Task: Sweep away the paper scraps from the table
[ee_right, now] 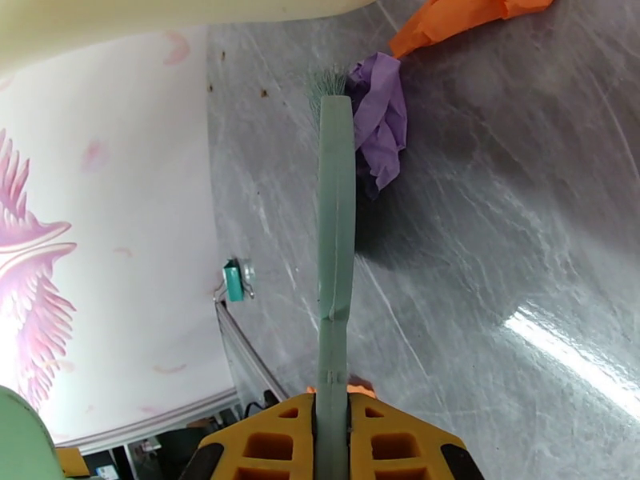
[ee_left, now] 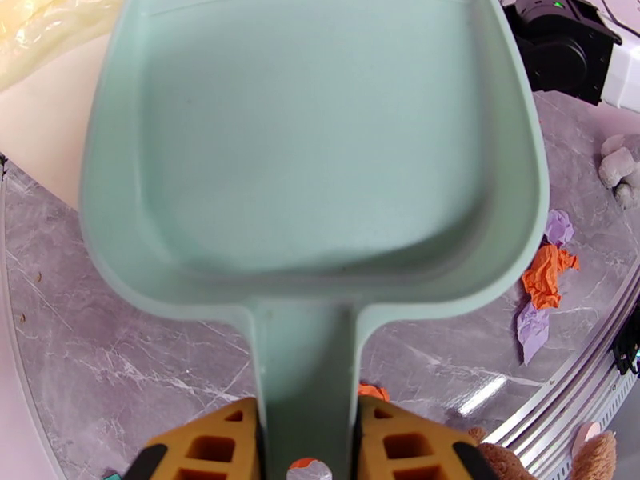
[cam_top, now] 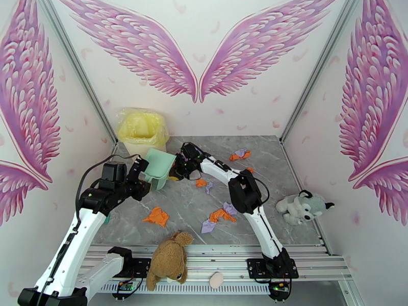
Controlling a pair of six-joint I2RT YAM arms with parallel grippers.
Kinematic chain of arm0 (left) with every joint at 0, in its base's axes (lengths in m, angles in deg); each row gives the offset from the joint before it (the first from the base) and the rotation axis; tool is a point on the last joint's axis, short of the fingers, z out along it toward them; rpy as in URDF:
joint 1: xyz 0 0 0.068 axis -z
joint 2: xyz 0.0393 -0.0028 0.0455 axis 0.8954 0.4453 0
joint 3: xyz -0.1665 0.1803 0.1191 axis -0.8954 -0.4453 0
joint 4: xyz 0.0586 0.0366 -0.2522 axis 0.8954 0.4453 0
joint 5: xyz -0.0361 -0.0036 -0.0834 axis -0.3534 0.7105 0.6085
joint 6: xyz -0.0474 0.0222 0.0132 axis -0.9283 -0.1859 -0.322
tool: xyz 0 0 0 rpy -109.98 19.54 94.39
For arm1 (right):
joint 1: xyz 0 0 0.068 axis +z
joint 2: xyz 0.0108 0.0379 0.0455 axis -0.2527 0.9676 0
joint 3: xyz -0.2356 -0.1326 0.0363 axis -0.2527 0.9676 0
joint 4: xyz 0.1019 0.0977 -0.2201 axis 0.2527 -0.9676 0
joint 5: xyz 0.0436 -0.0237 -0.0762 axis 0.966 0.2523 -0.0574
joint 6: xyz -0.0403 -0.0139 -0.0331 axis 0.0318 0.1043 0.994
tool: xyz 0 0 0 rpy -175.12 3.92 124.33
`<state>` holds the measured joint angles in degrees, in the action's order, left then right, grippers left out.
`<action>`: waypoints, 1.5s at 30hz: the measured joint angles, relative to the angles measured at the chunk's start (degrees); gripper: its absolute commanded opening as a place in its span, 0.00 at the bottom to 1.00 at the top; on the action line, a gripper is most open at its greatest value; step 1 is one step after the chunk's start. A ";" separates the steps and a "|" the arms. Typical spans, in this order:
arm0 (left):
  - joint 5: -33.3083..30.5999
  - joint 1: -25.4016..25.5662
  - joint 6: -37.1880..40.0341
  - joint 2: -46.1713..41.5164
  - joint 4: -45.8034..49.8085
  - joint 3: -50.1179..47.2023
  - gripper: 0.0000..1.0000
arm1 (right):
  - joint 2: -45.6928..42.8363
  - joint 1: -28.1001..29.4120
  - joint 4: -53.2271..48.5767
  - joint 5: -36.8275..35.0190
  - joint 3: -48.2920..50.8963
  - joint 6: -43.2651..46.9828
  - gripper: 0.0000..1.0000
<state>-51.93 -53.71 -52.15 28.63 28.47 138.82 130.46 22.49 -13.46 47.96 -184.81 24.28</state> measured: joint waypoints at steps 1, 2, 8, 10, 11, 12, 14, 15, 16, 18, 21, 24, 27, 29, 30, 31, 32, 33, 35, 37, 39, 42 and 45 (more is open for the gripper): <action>0.00 0.00 0.00 0.00 -0.02 0.00 0.00 | -0.09 -0.13 0.04 -0.17 0.48 0.37 0.00; 0.02 0.00 0.02 0.00 0.00 0.00 0.00 | -0.28 -0.31 0.15 -0.31 1.05 0.94 0.00; 0.20 0.00 0.02 -0.02 0.00 0.00 0.00 | -5.77 -3.56 0.85 -0.37 11.72 5.51 0.00; 0.22 0.00 0.02 0.00 -0.02 0.00 0.00 | -9.35 -5.77 1.03 -0.44 16.59 7.13 0.00; 0.22 0.00 0.04 0.00 -0.02 0.00 0.00 | -11.08 -6.88 1.09 -0.52 18.88 7.78 0.00; 0.24 0.00 0.04 0.00 -0.02 0.00 0.00 | -13.14 -8.33 1.01 -0.63 21.55 8.70 0.00; 0.24 0.00 0.00 0.00 -0.02 0.02 0.00 | -16.83 -11.34 0.74 -0.90 26.32 10.29 0.00; 0.24 0.00 0.02 0.00 0.00 0.00 0.00 | -18.58 -12.74 0.52 -1.09 28.48 11.06 0.00; 0.26 0.00 0.02 0.00 -0.02 0.00 0.00 | -20.33 -14.34 0.31 -1.33 30.64 12.04 0.00; 0.26 0.00 0.04 0.00 0.00 0.00 0.00 | -23.43 -17.05 -0.61 -2.10 34.05 13.86 0.00; 0.35 0.00 0.02 0.02 -0.02 0.02 0.00 | -28.39 -20.55 -3.08 -3.63 38.16 16.65 0.00; 0.72 0.00 0.02 0.26 -0.02 0.24 0.00 | -32.63 -22.29 -5.81 -4.24 39.98 19.10 0.00; 1.25 0.00 0.00 0.74 -0.02 0.85 0.00 | -35.47 -21.88 -8.02 -2.49 39.78 21.31 0.00; 1.49 0.00 -0.02 0.96 -0.02 1.22 0.00 | -36.22 -20.26 -10.58 -0.39 38.01 22.93 0.00; 1.53 0.00 -0.07 1.03 -0.11 1.36 0.00 | -36.24 -19.28 -11.32 0.70 36.98 23.43 0.00; 1.64 0.00 -0.13 1.09 -0.09 1.49 0.00 | -36.24 -17.94 -11.91 2.14 35.71 23.76 0.00; 1.73 0.00 -0.17 1.14 -0.15 1.55 0.00 | -36.24 -16.44 -12.44 3.74 34.34 23.98 0.00; 1.79 0.00 -0.24 1.14 -0.20 1.60 0.00 | -36.22 -15.13 -12.63 5.18 33.20 24.02 0.00; 2.05 0.00 -0.39 1.14 -0.24 1.62 0.00 | -35.82 -11.89 -13.14 8.52 30.36 24.17 0.00; 2.32 0.00 -0.57 1.14 -0.24 1.62 0.00 | -34.14 -8.76 -13.51 11.50 26.86 24.70 0.00; 2.56 0.00 -0.66 1.14 -0.24 1.60 0.00 | -31.43 -5.81 -13.73 13.51 23.54 25.42 0.00; 2.75 0.00 -0.85 1.09 -0.26 1.60 0.00 | -26.38 -2.12 -14.01 15.54 19.65 25.77 0.00; 2.73 0.00 -0.83 0.83 -0.20 1.62 0.00 | -20.72 1.05 -14.05 17.05 16.79 25.64 0.00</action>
<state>-49.20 -53.71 -52.98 29.46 28.27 140.44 109.74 23.54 -27.52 65.01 -168.03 49.92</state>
